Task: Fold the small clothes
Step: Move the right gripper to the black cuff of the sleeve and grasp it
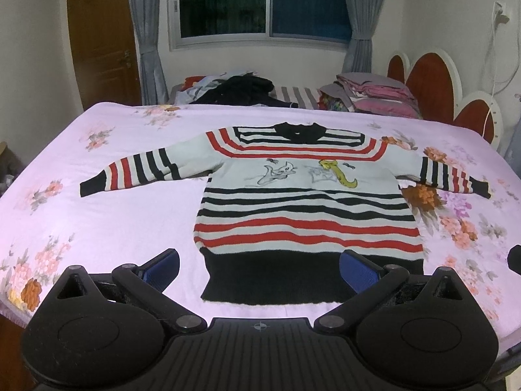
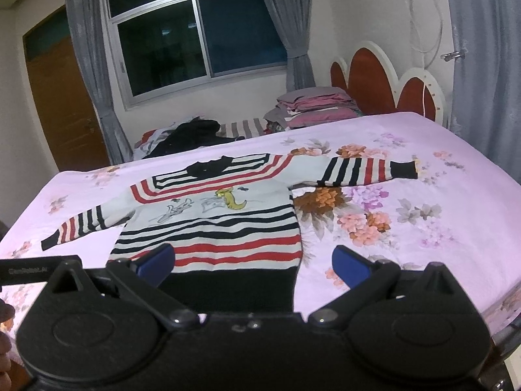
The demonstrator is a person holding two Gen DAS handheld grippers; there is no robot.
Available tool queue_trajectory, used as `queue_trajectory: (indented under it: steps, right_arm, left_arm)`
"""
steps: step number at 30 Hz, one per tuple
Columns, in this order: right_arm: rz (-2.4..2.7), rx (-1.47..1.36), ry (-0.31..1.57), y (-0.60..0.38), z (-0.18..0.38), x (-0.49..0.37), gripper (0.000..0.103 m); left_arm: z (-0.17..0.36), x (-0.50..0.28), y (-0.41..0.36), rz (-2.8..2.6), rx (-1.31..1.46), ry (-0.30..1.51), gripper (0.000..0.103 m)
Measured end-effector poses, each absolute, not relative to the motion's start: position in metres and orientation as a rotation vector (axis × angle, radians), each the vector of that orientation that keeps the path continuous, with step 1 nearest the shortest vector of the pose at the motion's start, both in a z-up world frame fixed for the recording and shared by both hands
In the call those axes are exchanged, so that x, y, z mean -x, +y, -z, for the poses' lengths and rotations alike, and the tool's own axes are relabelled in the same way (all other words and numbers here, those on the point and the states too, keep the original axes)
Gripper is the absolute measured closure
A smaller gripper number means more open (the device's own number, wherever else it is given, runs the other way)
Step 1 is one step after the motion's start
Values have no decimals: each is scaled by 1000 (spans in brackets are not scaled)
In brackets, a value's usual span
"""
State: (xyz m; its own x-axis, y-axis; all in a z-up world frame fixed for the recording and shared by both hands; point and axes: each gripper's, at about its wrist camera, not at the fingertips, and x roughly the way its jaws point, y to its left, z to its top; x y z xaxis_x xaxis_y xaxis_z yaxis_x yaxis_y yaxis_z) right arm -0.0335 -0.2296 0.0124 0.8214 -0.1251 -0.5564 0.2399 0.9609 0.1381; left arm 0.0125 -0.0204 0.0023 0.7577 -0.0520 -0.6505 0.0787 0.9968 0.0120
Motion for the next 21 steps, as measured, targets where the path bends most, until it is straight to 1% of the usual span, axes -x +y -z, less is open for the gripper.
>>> queue_trajectory:
  steps: [8, 21]
  right_arm:
    - [268, -198, 576, -247, -2, 3, 0]
    - [395, -205, 565, -271, 11, -73, 0]
  left_arm:
    - [4, -54, -17, 98, -45, 703, 0]
    - [14, -167, -14, 124, -37, 698, 0]
